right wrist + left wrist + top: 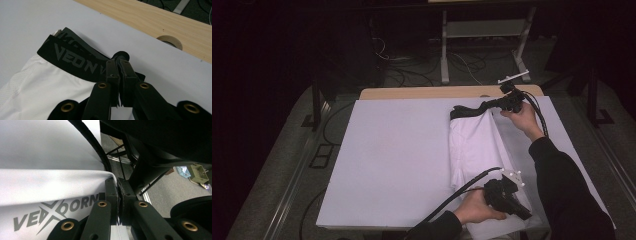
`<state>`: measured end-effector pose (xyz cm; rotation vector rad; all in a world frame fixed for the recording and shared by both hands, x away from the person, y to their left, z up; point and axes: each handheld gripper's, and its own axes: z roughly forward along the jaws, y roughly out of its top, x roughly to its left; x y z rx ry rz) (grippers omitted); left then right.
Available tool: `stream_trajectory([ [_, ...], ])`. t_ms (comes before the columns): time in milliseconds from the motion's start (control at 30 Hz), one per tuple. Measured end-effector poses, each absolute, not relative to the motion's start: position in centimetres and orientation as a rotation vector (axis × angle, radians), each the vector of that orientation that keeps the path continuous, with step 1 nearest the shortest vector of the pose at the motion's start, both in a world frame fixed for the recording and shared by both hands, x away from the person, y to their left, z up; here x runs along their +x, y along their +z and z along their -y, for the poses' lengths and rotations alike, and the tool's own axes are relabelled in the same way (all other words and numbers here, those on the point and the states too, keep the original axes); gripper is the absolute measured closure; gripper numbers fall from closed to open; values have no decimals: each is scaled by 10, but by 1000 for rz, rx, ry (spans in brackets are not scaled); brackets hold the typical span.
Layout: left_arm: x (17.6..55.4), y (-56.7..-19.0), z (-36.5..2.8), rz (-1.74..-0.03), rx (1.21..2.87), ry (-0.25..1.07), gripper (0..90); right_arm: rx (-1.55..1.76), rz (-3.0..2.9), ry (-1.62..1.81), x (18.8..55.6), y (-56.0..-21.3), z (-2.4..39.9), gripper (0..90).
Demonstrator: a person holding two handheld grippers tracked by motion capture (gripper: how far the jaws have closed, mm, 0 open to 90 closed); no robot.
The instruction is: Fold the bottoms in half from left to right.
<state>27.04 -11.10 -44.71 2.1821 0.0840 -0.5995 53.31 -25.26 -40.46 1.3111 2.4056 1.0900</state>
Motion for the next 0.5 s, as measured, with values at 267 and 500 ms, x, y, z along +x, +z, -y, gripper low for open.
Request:
stream_trajectory([
  [267, 273, -452, 121, -97, 2184, -618, 865, 1314, -2405, 1075, 533, -406, 258, 861],
  [500, 275, -452, 119, -141, 2154, -614, 635, 1372, -2363, 1104, 530, -406, 265, 685],
])
